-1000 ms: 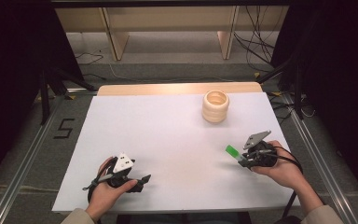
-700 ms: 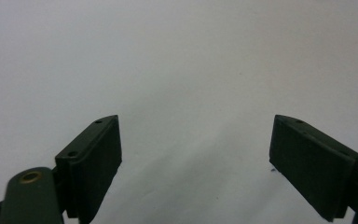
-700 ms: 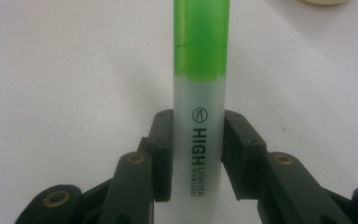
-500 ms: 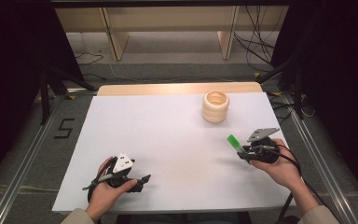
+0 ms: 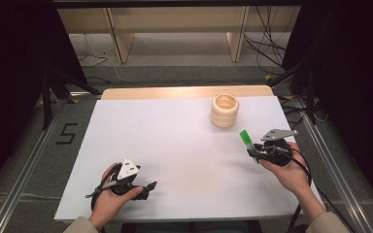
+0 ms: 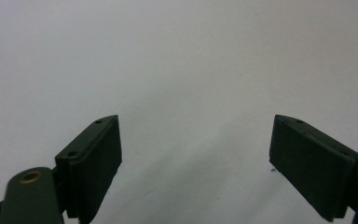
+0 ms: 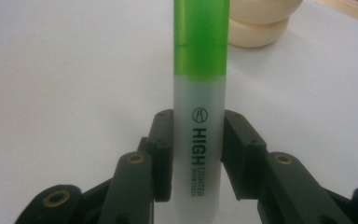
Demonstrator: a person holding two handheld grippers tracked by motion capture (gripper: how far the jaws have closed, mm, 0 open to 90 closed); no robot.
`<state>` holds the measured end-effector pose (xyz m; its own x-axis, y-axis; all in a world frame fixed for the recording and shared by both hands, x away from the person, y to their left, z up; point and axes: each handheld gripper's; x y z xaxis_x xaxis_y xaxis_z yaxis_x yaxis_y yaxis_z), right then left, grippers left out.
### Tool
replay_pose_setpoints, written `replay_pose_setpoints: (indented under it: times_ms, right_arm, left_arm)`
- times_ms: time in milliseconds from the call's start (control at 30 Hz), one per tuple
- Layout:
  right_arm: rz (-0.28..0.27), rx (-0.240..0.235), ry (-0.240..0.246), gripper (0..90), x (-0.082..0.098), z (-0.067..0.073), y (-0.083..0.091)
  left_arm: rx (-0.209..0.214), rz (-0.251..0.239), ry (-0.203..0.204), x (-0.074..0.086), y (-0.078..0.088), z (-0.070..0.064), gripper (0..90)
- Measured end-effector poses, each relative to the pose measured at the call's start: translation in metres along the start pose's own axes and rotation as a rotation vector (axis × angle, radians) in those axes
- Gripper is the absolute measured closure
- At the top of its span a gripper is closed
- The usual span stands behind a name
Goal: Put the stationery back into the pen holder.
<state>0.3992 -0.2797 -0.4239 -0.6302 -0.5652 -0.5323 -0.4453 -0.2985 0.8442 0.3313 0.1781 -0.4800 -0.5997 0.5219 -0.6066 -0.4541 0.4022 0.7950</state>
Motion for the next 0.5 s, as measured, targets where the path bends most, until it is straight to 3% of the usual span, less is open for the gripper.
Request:
replay_pose_setpoints:
  times_ms: [500]
  right_arm:
    - [-0.078,0.026,-0.067,66.4,-0.0084,-0.0036,-0.0020]
  left_arm:
    - [0.001,-0.005,0.003,-0.0002,0.0002,-0.0002,16.5]
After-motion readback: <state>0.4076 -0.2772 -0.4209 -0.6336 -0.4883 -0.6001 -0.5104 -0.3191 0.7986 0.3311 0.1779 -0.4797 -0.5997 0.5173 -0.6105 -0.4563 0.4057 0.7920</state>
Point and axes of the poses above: each handheld gripper's, and its own axes: y roughly backward along the jaws, x roughly out of its underside, z roughly to its left, and after that the axes turned 14 degrees about z, right-handed
